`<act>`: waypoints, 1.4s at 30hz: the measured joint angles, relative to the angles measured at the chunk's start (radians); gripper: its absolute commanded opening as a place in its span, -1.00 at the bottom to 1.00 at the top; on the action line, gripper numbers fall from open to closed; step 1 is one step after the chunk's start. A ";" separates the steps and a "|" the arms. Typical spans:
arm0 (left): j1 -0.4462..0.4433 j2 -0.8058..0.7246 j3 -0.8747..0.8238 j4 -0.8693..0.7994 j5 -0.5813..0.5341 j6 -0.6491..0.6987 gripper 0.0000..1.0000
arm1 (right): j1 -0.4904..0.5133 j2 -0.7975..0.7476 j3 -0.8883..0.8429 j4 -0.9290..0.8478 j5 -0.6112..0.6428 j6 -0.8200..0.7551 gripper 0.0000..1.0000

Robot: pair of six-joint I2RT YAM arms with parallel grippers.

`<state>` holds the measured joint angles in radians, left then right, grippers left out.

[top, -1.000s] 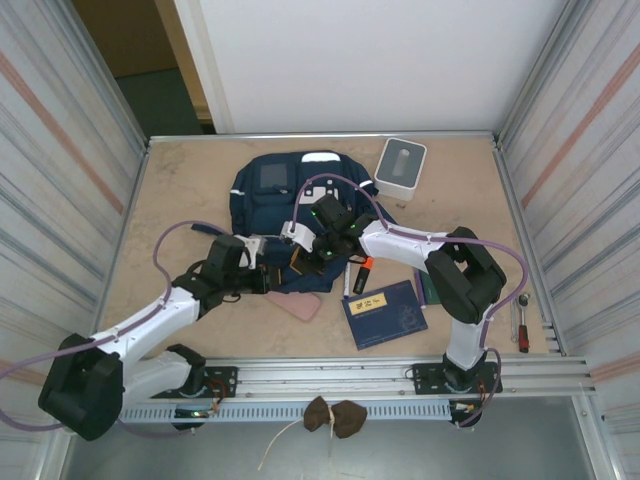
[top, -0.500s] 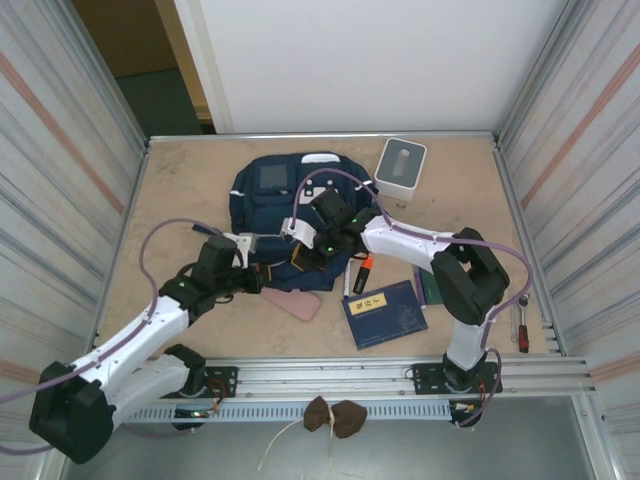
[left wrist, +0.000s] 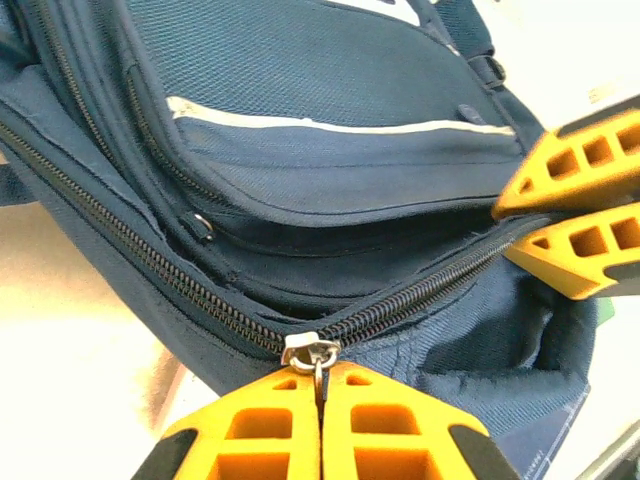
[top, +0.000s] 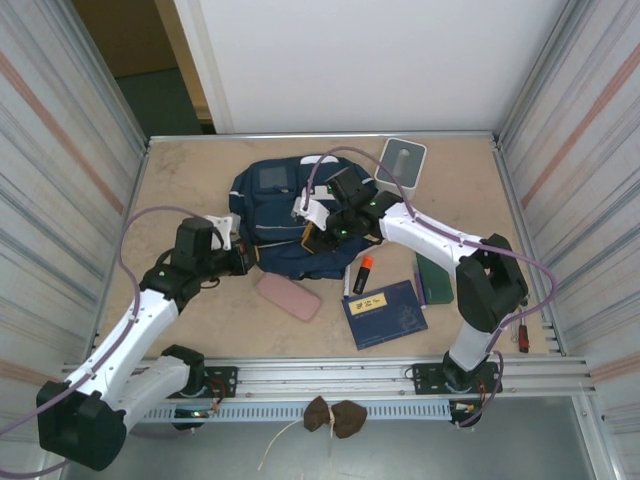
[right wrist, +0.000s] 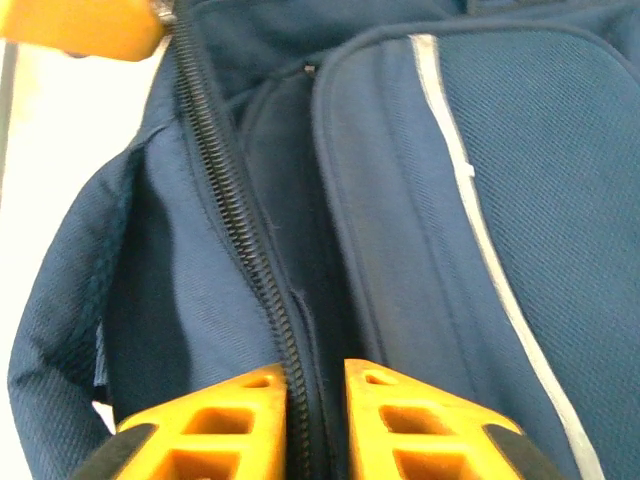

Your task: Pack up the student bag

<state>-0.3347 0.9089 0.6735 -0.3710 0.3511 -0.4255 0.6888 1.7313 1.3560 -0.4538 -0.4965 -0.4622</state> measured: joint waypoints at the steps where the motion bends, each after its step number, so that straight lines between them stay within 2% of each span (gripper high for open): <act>1: -0.001 0.000 0.002 -0.002 0.012 0.000 -1.00 | -0.006 0.000 0.000 -0.005 0.000 0.010 -0.12; 3: -0.009 0.000 0.008 -0.011 0.028 0.002 -1.00 | -0.011 -0.003 -0.002 -0.011 -0.006 0.023 0.06; 6: -0.028 0.000 0.019 -0.024 0.050 0.003 -1.00 | -0.005 -0.026 -0.027 0.013 -0.035 0.065 0.23; 12: -0.047 -0.010 0.024 -0.042 0.069 0.003 -1.00 | 0.072 -0.025 -0.029 0.081 -0.089 0.122 0.27; 14: -0.047 -0.019 0.024 -0.053 0.068 0.003 -1.00 | 0.094 0.005 -0.007 0.085 -0.103 0.123 0.08; 17: -0.047 -0.039 0.025 -0.079 0.057 0.010 -1.00 | 0.106 0.057 0.018 0.089 -0.115 0.122 -0.47; 21: -0.047 -0.075 0.025 -0.113 0.006 0.015 -1.00 | 0.110 0.116 0.076 0.074 -0.166 0.106 -0.78; 27: -0.046 -0.129 0.026 -0.135 -0.090 0.021 -1.00 | 0.118 0.213 0.228 0.018 -0.233 0.066 -0.83; 30: -0.046 -0.130 0.027 -0.135 -0.100 0.021 -1.00 | 0.117 0.232 0.265 -0.015 -0.235 0.037 -0.83; 35: -0.065 -0.081 0.029 -0.102 -0.056 0.024 -1.00 | 0.089 0.211 0.238 -0.058 -0.225 -0.023 -0.82; 42: -0.084 0.043 0.080 -0.075 -0.038 0.081 -1.00 | 0.006 0.087 0.092 -0.074 -0.191 -0.093 -0.81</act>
<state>-0.4191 0.9524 0.7532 -0.4458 0.3130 -0.3447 0.6949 1.8179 1.4483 -0.5282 -0.6876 -0.5556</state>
